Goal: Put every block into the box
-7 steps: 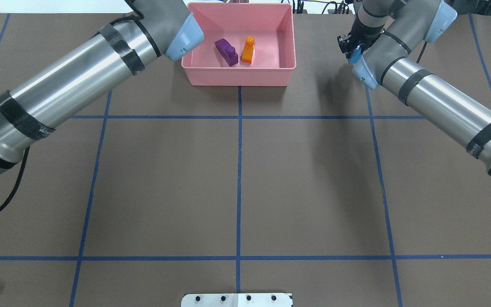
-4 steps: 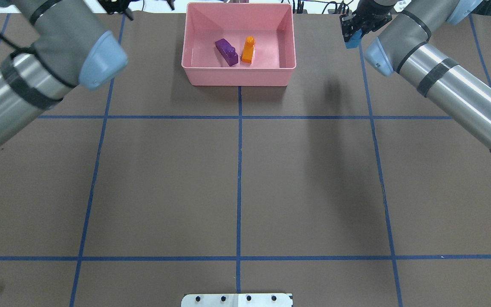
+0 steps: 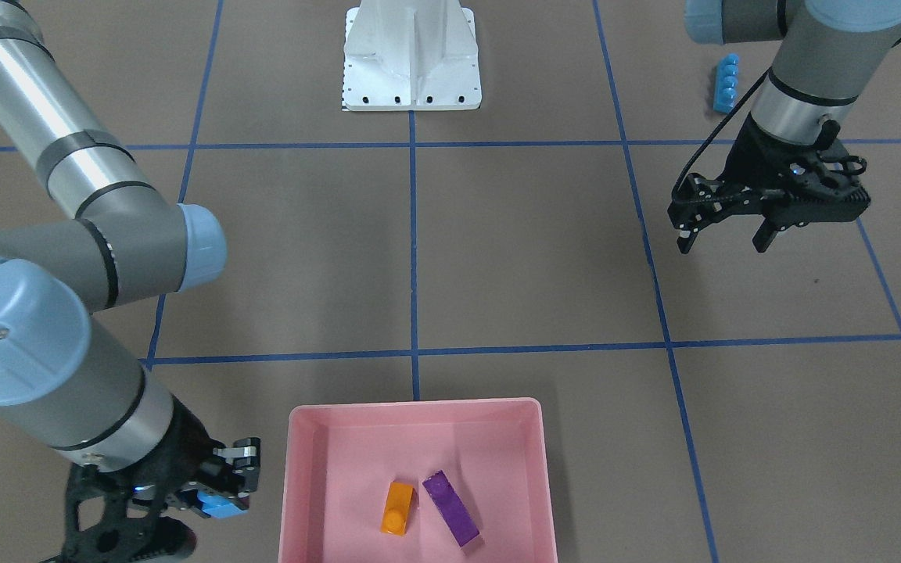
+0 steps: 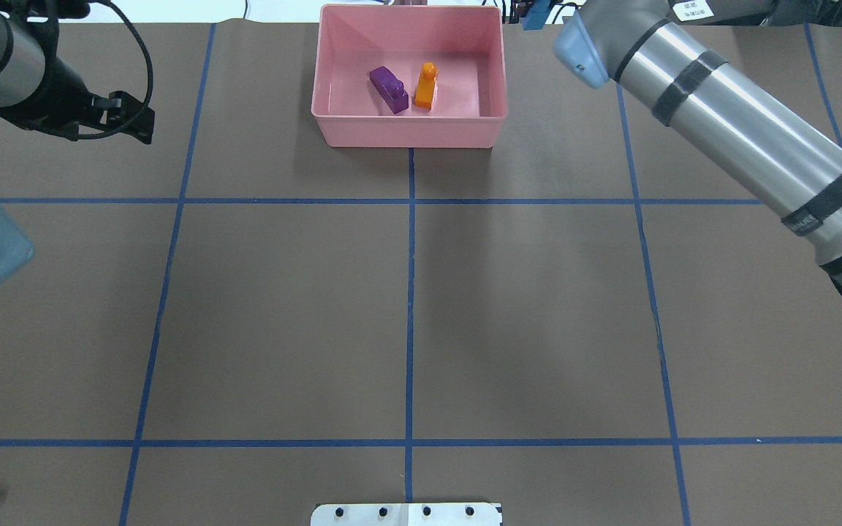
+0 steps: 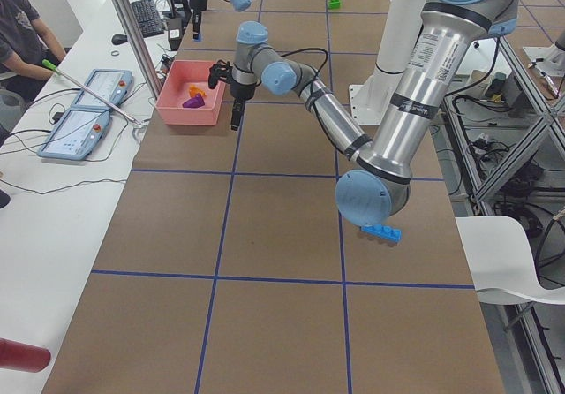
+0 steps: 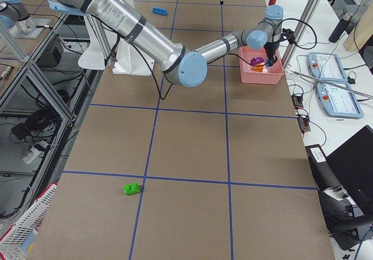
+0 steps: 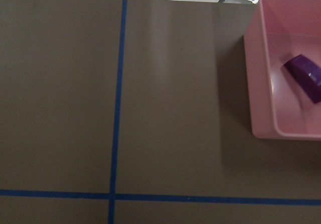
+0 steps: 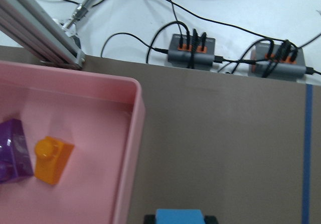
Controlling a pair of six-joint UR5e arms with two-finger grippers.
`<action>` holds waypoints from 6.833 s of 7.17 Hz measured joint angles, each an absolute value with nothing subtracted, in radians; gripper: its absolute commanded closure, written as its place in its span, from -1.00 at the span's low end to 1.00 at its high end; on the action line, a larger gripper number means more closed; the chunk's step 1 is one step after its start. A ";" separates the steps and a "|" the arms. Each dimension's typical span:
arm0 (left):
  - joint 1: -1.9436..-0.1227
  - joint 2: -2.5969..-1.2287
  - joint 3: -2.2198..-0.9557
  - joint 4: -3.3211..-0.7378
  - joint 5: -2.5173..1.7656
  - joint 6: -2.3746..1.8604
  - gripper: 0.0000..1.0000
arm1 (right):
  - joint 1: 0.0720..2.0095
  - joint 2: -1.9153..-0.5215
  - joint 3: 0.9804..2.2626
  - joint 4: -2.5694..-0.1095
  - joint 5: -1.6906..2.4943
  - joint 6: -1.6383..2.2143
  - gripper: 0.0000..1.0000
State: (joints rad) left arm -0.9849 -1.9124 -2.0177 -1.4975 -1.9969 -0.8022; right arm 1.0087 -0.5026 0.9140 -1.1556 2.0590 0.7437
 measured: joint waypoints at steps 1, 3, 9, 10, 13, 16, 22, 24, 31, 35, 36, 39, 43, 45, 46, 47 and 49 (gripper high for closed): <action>-0.984 -1.851 -2.078 -1.497 -1.997 -0.772 -1.00 | 0.962 -0.437 0.794 -1.052 1.991 0.774 1.00; -0.959 -1.720 -2.171 -1.501 -1.998 -0.743 -1.00 | 0.902 -0.365 0.666 -0.931 1.921 0.830 -0.98; -0.736 -1.303 -2.257 -1.667 -2.010 -0.752 -1.00 | 0.951 -0.379 1.049 -1.417 2.071 1.051 -1.00; -0.715 -1.182 -2.260 -1.797 -2.011 -0.764 -1.00 | 0.977 -0.459 1.220 -1.569 2.103 1.025 -1.00; -0.525 -0.970 -2.234 -2.082 -1.940 -0.956 -1.00 | 1.018 -0.814 1.700 -1.855 2.117 0.804 -1.00; -0.305 -0.951 -2.160 -2.219 -1.825 -1.129 -1.00 | 1.025 -1.001 1.850 -1.906 2.119 0.701 -1.00; -0.210 -0.950 -2.099 -2.275 -1.820 -1.138 -1.00 | 1.028 -1.048 1.869 -1.910 2.120 0.661 -1.00; -0.186 -0.948 -2.090 -2.284 -1.824 -1.139 -1.00 | 1.028 -1.051 1.869 -1.910 2.120 0.661 -1.00; -0.144 -0.944 -2.043 -2.321 -1.827 -1.140 -0.88 | 1.025 -1.057 1.864 -1.908 2.112 0.661 -1.00; -0.129 -0.934 -2.012 -2.402 -1.827 -1.139 1.00 | 1.026 -1.056 1.866 -1.908 2.119 0.661 -1.00; -0.124 -0.930 -2.012 -2.412 -1.827 -1.139 1.00 | 1.027 -1.056 1.866 -1.908 2.120 0.661 -1.00; -0.117 -0.883 -2.057 -2.452 -1.827 -1.160 1.00 | 1.030 -1.060 1.866 -1.908 2.120 0.647 -1.00; -0.132 -0.898 -2.225 -2.537 -1.879 -1.341 1.00 | 1.047 -1.110 1.871 -1.907 2.120 0.557 -1.00; -0.202 -1.031 -2.234 -2.536 -1.918 -1.396 1.00 | 1.066 -1.198 1.897 -1.906 2.113 0.499 -1.00; -0.277 -1.098 -2.223 -2.533 -1.965 -1.402 1.00 | 1.089 -1.285 1.928 -1.905 2.111 0.441 -1.00; -0.357 -1.171 -2.194 -2.525 -2.015 -1.404 1.00 | 1.123 -1.368 1.950 -1.904 2.110 0.352 -1.00; -0.512 -1.341 -2.103 -2.489 -2.106 -1.400 1.00 | 1.181 -1.523 1.966 -1.890 2.111 0.176 -1.00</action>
